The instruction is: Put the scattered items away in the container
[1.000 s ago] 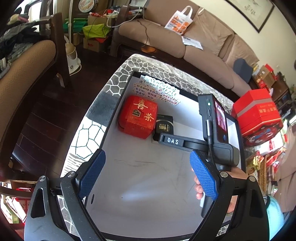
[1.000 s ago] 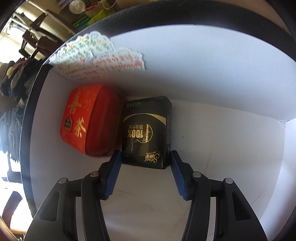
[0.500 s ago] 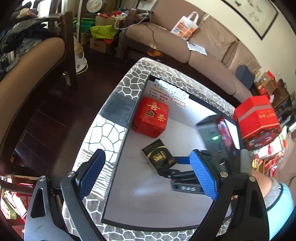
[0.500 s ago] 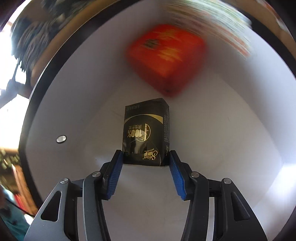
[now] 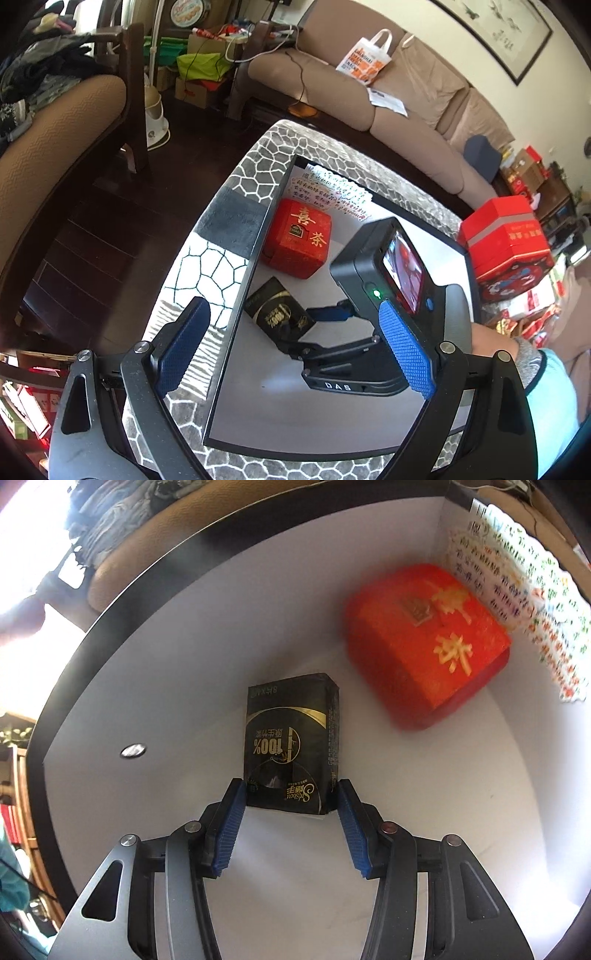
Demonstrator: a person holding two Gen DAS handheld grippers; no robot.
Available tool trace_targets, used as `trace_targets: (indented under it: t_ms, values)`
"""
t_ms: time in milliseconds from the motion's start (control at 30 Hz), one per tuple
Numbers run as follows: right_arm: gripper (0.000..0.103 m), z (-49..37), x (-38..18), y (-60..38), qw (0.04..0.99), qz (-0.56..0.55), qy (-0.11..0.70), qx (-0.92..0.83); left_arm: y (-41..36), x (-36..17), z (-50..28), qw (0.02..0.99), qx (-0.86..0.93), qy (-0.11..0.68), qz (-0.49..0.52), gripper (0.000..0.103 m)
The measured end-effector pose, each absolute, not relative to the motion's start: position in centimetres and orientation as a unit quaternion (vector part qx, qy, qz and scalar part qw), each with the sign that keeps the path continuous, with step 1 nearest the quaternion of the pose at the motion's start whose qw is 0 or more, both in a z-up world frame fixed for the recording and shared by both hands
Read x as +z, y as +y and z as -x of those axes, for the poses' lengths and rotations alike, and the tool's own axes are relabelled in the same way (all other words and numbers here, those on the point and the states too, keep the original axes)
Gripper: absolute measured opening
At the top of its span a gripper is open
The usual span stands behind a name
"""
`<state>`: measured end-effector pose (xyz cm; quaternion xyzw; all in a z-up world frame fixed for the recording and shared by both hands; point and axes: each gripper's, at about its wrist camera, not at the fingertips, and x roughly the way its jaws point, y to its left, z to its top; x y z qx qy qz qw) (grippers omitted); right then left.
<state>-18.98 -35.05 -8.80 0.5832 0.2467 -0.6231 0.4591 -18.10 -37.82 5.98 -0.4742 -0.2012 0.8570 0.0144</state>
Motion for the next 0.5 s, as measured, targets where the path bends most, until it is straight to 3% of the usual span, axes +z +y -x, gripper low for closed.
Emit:
trace_targets:
  t_ms: [100,367,500]
  values:
    - [0.051,18.7,-8.8,-34.5,0.457,-0.589,0.232,-0.625,-37.9,6.3,17.8,0.013,0.859,-0.200,0.472,0.092]
    - [0.029,20.5,-8.0,-31.0,0.403,-0.615,0.183,-0.652,-37.6,5.7,17.9,0.012,0.855,-0.201,0.478,0.092]
    - [0.030,22.2,-7.6,-29.0,0.358,-0.623,0.155,-0.678,-37.1,5.6,18.1,0.014,0.855,-0.199,0.479,0.092]
